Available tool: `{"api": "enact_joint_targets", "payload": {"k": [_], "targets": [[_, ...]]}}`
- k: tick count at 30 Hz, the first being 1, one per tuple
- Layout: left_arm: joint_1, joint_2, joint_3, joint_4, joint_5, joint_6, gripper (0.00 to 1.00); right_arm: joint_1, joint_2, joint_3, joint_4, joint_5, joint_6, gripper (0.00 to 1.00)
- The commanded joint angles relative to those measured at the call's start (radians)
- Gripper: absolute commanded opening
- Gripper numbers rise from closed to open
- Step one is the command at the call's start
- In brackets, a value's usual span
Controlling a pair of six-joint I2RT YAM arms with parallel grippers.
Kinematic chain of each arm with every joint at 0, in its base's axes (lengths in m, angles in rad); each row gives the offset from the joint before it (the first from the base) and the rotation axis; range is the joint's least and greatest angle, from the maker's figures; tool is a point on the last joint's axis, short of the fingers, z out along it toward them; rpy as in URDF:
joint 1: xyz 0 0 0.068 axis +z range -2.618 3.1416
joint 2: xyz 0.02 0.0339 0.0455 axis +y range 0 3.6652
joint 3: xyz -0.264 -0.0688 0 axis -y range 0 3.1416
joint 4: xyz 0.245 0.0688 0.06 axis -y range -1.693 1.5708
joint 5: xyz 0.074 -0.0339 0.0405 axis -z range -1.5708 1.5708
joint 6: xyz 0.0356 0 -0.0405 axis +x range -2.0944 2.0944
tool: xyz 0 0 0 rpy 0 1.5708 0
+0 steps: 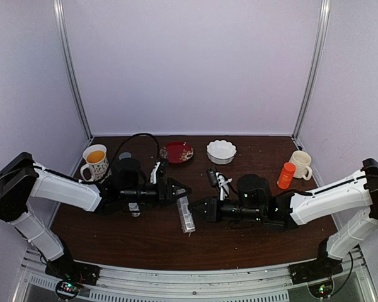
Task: Sort the pills into containers
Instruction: Open the pill container at the center of the board.
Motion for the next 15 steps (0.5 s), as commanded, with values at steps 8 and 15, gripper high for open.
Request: {"api": "enact_joint_targets", "payload": {"k": [8, 15], "targets": [[0.002, -0.020, -0.005, 0.043, -0.023, 0.025, 0.76, 0.003, -0.058, -0.027, -0.008, 0.046, -0.021, 0.00], [0.002, -0.085, 0.004, -0.104, -0.090, 0.100, 0.88, -0.004, -0.101, -0.041, -0.081, 0.100, -0.037, 0.00]]}}
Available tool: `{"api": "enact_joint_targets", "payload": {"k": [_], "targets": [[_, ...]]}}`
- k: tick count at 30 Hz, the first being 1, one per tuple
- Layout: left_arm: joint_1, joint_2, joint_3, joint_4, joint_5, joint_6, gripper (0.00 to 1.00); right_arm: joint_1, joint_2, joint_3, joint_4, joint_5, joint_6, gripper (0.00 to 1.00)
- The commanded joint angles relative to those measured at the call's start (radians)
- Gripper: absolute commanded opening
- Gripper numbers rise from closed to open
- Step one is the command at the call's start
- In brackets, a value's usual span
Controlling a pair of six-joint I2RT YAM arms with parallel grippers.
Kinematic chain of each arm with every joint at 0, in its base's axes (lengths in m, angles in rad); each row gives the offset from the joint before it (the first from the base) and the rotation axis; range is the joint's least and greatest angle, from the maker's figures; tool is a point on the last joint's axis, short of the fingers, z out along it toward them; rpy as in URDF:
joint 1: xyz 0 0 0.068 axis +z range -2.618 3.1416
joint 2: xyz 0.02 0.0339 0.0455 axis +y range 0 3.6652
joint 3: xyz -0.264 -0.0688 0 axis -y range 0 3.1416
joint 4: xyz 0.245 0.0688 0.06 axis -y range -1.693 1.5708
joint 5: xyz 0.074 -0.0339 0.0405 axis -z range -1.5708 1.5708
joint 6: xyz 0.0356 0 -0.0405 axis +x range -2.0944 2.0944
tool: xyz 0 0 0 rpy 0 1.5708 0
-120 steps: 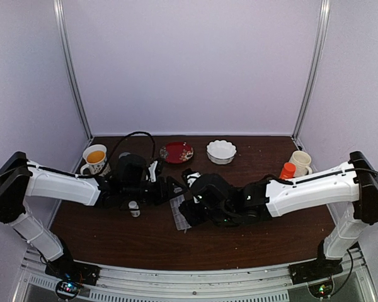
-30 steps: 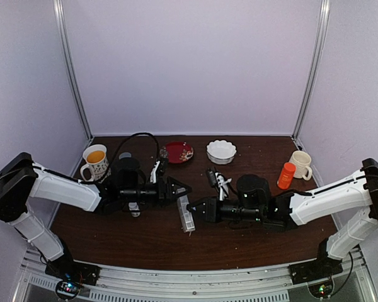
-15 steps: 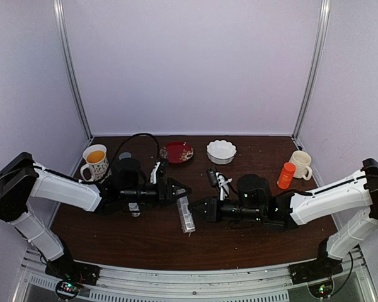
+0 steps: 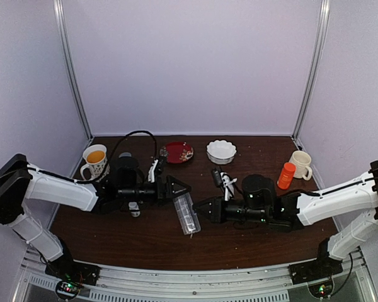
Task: Sort the pills into containers
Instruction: Open the pill container at the center of the board, then place the pill container at the center of the board.
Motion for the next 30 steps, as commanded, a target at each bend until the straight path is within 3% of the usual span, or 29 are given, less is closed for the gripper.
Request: {"api": "enact_joint_targets", "payload": {"k": [1, 12, 30], "targets": [[0.003, -0.055, 0.007, -0.092, -0.062, 0.075, 0.88, -0.005, -0.047, -0.020, -0.038, 0.061, -0.022, 0.00], [0.003, -0.058, 0.057, -0.259, -0.098, 0.151, 0.84, -0.021, -0.092, -0.033, -0.115, 0.144, -0.022, 0.00], [0.003, 0.026, 0.089, -0.336, -0.077, 0.189, 0.80, -0.044, -0.148, -0.091, -0.111, 0.205, 0.008, 0.00]]}}
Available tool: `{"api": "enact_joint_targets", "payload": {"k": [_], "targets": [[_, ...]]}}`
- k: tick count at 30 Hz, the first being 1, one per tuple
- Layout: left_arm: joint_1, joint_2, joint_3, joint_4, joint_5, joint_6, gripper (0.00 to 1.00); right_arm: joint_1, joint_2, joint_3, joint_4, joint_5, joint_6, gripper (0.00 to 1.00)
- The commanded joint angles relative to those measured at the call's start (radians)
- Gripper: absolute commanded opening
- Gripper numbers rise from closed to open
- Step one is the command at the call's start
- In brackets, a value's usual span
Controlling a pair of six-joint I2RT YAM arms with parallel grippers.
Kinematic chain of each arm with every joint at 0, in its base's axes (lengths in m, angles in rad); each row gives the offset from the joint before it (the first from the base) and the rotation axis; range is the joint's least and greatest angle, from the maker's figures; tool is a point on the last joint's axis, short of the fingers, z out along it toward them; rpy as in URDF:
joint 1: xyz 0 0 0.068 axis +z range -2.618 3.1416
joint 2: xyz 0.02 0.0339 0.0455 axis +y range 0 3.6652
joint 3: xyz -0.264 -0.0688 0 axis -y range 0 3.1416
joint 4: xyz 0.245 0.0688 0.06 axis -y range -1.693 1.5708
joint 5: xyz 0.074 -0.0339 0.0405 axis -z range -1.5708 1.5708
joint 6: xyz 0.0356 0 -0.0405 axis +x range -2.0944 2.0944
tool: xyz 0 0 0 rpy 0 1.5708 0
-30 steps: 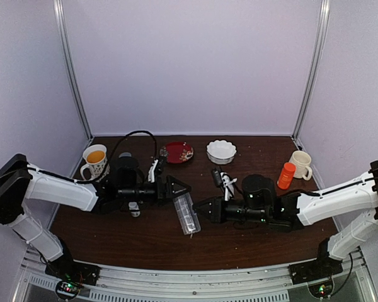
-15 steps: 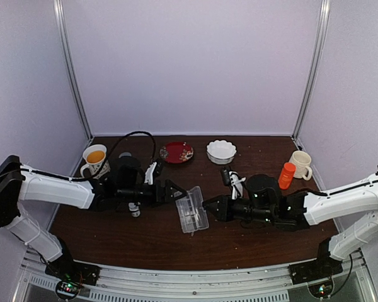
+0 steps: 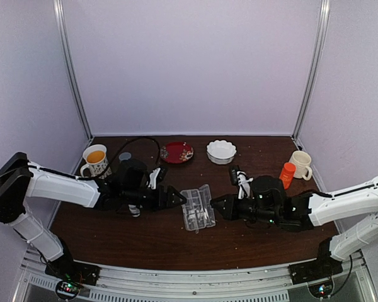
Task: Sort the pills into containers
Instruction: Place the pill container at the center of the board.
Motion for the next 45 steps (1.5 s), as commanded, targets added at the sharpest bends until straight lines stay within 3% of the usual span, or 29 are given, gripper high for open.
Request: {"api": "enact_joint_targets", "payload": {"k": [1, 10, 18, 30, 34, 39, 45], "targets": [[0.002, 0.027, 0.035, -0.013, 0.005, 0.039, 0.79, -0.006, -0.021, -0.016, 0.027, 0.026, 0.007, 0.00], [0.003, 0.076, 0.082, -0.053, 0.012, 0.084, 0.66, -0.006, -0.010, -0.032, 0.075, 0.000, 0.017, 0.00], [0.002, 0.081, 0.115, -0.150, -0.057, 0.141, 0.37, -0.013, 0.028, -0.021, 0.075, -0.033, 0.030, 0.00], [0.002, 0.125, 0.133, -0.201, -0.097, 0.174, 0.32, -0.075, 0.193, 0.030, 0.028, -0.138, 0.103, 0.03], [0.002, 0.130, 0.136, -0.204, -0.106, 0.184, 0.35, -0.096, 0.211, 0.047, -0.008, -0.157, 0.099, 0.15], [0.002, 0.143, 0.157, -0.224, -0.118, 0.208, 0.35, -0.098, 0.212, 0.092, -0.094, -0.158, 0.056, 0.43], [0.001, 0.156, 0.151, -0.221, -0.124, 0.210, 0.36, -0.096, 0.232, 0.114, -0.135, -0.167, 0.041, 0.61]]}}
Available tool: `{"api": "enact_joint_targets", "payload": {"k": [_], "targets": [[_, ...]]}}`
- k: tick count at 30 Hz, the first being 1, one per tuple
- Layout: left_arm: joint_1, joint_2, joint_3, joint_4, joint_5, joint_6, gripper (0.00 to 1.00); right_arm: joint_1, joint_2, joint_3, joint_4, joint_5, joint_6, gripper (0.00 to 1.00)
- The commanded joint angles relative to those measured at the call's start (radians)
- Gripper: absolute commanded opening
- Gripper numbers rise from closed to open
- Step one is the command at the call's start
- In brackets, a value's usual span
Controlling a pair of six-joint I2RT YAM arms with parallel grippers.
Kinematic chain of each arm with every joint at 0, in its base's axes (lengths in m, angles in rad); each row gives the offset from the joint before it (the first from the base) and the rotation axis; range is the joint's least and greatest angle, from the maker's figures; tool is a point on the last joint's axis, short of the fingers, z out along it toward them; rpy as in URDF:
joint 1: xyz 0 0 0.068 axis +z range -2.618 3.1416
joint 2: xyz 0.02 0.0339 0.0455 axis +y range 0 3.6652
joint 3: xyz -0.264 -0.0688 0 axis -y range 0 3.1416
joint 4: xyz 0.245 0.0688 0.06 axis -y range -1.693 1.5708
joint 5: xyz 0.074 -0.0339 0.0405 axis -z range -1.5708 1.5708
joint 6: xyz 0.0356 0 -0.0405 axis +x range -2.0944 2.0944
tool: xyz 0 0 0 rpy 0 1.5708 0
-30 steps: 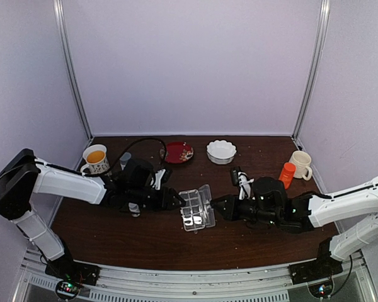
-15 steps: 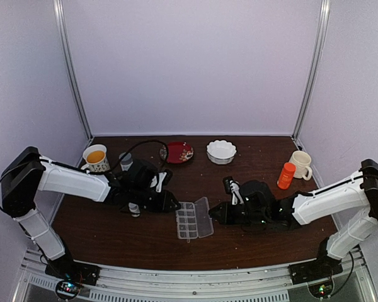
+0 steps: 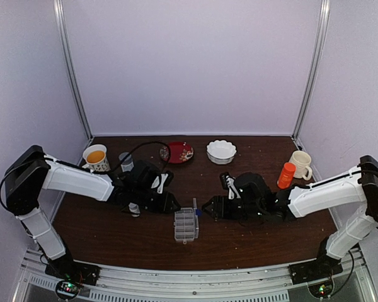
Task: Sort the pills into containers
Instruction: Place the pill container at the center of the board.
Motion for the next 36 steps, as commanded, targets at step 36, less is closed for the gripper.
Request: {"api": "enact_joint_targets", "payload": {"k": [36], "targets": [[0.001, 0.088, 0.091, -0.101, -0.059, 0.139, 0.45, 0.167, 0.062, 0.152, -0.222, 0.098, -0.151, 0.66]]}}
